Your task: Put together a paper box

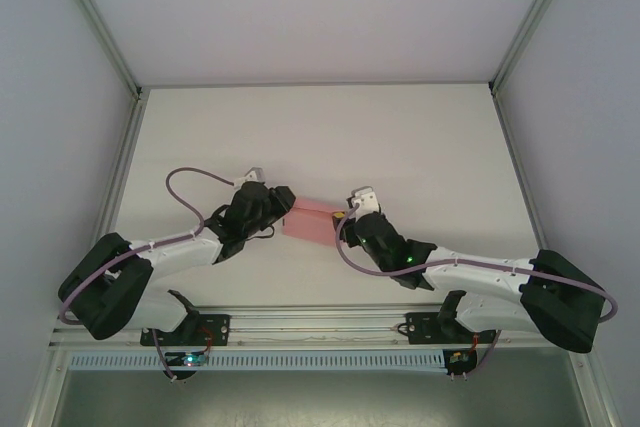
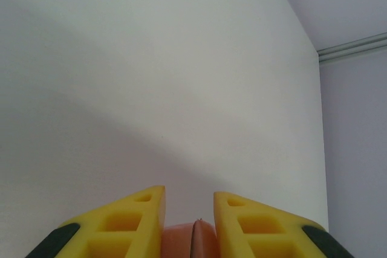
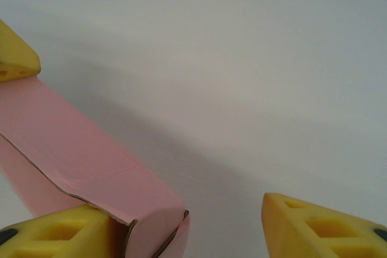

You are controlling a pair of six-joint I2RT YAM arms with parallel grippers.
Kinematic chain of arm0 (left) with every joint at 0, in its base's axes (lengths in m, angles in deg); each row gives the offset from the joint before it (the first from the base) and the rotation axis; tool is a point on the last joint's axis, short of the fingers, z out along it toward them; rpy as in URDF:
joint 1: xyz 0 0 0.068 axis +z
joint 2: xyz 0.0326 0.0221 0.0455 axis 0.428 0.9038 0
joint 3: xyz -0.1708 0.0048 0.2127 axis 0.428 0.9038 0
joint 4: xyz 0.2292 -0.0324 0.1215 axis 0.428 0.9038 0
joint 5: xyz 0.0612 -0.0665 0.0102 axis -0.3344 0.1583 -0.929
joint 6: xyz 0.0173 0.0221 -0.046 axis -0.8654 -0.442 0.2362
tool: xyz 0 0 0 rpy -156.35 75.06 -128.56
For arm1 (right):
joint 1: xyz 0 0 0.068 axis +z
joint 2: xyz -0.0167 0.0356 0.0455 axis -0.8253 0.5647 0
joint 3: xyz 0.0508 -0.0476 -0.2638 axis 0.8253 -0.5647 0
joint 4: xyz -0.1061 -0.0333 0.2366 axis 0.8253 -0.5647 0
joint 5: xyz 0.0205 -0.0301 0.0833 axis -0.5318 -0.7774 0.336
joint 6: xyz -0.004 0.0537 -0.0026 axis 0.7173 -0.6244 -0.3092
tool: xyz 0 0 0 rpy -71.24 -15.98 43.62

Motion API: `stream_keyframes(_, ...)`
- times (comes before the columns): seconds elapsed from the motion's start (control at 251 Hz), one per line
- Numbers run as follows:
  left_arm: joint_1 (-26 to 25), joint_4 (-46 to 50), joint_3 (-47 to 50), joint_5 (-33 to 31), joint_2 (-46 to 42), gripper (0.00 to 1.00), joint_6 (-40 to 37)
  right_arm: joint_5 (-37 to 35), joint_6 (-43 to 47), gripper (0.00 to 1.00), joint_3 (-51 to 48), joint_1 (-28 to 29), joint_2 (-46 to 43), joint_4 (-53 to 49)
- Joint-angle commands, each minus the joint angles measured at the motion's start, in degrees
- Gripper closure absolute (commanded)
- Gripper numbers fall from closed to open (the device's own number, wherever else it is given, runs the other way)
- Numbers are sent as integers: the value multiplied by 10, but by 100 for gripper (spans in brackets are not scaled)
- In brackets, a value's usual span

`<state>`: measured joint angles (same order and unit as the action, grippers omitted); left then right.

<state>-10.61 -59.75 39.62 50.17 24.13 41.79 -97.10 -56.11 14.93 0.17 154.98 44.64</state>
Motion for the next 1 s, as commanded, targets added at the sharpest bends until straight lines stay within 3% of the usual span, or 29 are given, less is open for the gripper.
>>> stream_keyframes(0.0, -30, 84, 35, 38, 31, 81, -8, 153, 69, 40, -6, 13, 11, 43)
stream_keyframes(0.208, -42, 87, 53, 26, 15, 80, -14, 255, 152, 37, -1, -5, -28, -30)
stream_keyframes(0.499, -71, 70, 76, -16, -14, 80, -27, 291, 163, 36, 0, -10, -31, -40)
stream_keyframes(0.706, -92, 78, 78, -41, -19, 79, -38, 325, 194, 23, -8, -11, -41, -7)
stream_keyframes(0.842, -96, 70, 84, -49, -21, 78, -34, 317, 200, 13, 0, -14, -44, 5)
stream_keyframes(0.93, -101, 69, 84, -56, -27, 77, -38, 273, 181, 12, 9, -16, -47, 0)
stream_keyframes(0.954, -105, 70, 84, -61, -29, 77, -40, 259, 169, 3, 11, -16, -50, -1)
stream_keyframes(0.998, -110, 76, 83, -71, -33, 77, -40, 224, 139, 2, 16, -16, -60, -6)
